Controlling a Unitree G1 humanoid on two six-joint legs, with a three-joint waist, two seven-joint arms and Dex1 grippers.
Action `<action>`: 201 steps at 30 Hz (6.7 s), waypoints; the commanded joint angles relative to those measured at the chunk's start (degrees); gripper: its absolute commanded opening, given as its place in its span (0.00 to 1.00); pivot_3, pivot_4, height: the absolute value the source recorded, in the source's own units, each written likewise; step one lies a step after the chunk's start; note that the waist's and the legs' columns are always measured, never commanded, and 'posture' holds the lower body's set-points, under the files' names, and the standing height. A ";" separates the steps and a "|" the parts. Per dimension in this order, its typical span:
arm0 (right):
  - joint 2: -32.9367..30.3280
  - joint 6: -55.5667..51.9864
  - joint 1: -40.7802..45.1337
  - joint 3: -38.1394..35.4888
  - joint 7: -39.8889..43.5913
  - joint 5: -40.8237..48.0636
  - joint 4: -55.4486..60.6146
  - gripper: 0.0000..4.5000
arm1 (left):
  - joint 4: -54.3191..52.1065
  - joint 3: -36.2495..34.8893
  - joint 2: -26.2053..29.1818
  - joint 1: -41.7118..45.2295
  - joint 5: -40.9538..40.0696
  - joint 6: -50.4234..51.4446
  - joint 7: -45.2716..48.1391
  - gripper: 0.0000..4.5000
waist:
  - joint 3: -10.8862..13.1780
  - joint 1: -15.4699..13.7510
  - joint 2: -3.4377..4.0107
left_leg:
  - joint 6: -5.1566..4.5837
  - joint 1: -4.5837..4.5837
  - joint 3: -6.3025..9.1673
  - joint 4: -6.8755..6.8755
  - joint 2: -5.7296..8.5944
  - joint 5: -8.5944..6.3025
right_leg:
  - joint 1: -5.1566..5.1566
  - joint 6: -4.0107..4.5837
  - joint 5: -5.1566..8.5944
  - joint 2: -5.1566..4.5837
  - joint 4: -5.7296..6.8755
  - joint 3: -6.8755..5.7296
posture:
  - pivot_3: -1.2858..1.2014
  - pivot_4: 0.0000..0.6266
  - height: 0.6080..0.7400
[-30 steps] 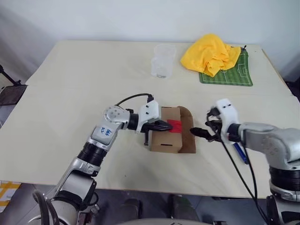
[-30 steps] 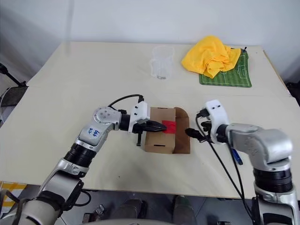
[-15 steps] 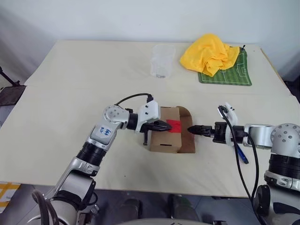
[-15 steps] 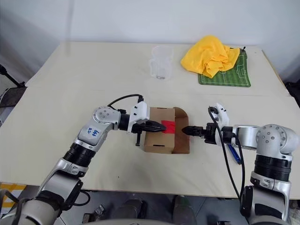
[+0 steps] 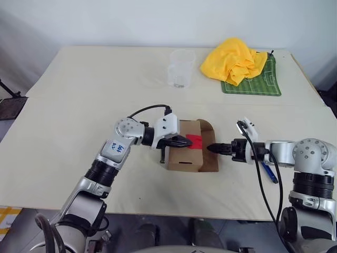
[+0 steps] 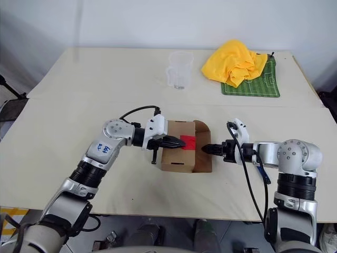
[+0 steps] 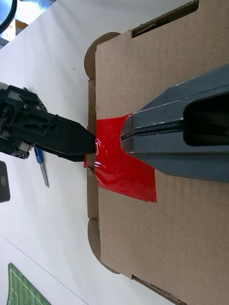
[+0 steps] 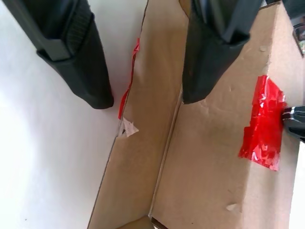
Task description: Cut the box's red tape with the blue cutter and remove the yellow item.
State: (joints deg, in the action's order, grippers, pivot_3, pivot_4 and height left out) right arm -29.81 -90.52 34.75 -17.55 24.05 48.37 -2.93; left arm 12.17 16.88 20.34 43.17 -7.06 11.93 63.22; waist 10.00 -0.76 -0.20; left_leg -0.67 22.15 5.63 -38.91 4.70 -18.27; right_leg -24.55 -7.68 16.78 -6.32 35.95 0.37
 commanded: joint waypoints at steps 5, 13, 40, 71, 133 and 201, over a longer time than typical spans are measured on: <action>1.37 0.48 0.40 5.96 4.48 -0.96 -2.40 0.57 | -0.30 0.81 0.44 -0.88 0.74 0.29 0.05 0.00 | 0.00 0.74 0.00 | 0.01 -0.02 0.00 0.00 -0.01 0.00 | 0.01 0.00 0.00 0.00 0.01 0.00 | 0.52 0.24 1.00; -0.05 4.39 0.71 8.91 8.72 -4.07 -6.68 0.37 | -0.38 0.77 0.52 -0.97 0.80 0.43 -0.03 0.00 | -0.02 0.94 -0.01 | 0.03 -0.06 0.00 0.02 -0.04 0.01 | 0.02 0.00 0.00 0.03 0.01 0.01 | 0.52 0.24 1.00; -13.02 -1.98 8.92 8.89 12.85 0.15 5.13 0.01 | -0.10 1.67 1.80 0.12 3.41 9.25 -6.08 0.00 | -0.02 -1.22 0.01 | -0.10 0.04 0.14 0.01 0.30 0.05 | 0.02 0.00 0.00 -0.13 -0.04 -0.04 | 0.52 0.24 1.00; -31.45 -1.98 20.13 20.03 0.55 11.75 22.33 0.01 | 5.46 3.45 -10.54 2.12 2.84 8.99 -9.79 0.00 | 0.02 -3.25 -0.05 | -0.51 1.16 0.04 -0.03 0.61 0.05 | -0.87 -0.43 -0.23 -0.27 -0.30 -0.07 | 0.52 0.24 1.00; -31.63 -1.98 17.88 15.96 -8.68 12.55 24.31 0.00 | -5.46 1.23 5.46 2.98 -3.10 17.16 0.20 0.01 | 0.00 -0.57 -0.01 | -0.49 1.06 -0.04 -0.18 0.58 0.14 | -0.88 -0.48 -0.26 -0.24 0.03 0.06 | 0.52 0.24 1.00; -24.66 63.32 -29.66 -15.46 44.34 -2.74 31.67 1.00 | -8.06 -37.89 25.61 -31.33 -22.44 5.28 5.28 0.99 | 0.01 -1.82 -0.01 | -0.44 0.70 0.15 -0.18 0.61 0.30 | -0.37 -0.51 -0.38 -0.35 -0.20 0.09 | 0.52 0.24 1.00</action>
State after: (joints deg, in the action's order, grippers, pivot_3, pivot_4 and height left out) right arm -53.63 -28.16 5.56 -31.83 68.05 44.49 27.03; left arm 8.21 -20.20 45.68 10.57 -27.13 16.36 69.36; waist 10.01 -2.59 -0.21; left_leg -1.12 22.73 5.82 -39.08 5.30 -18.00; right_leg -24.72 -8.20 16.39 -6.67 35.66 0.48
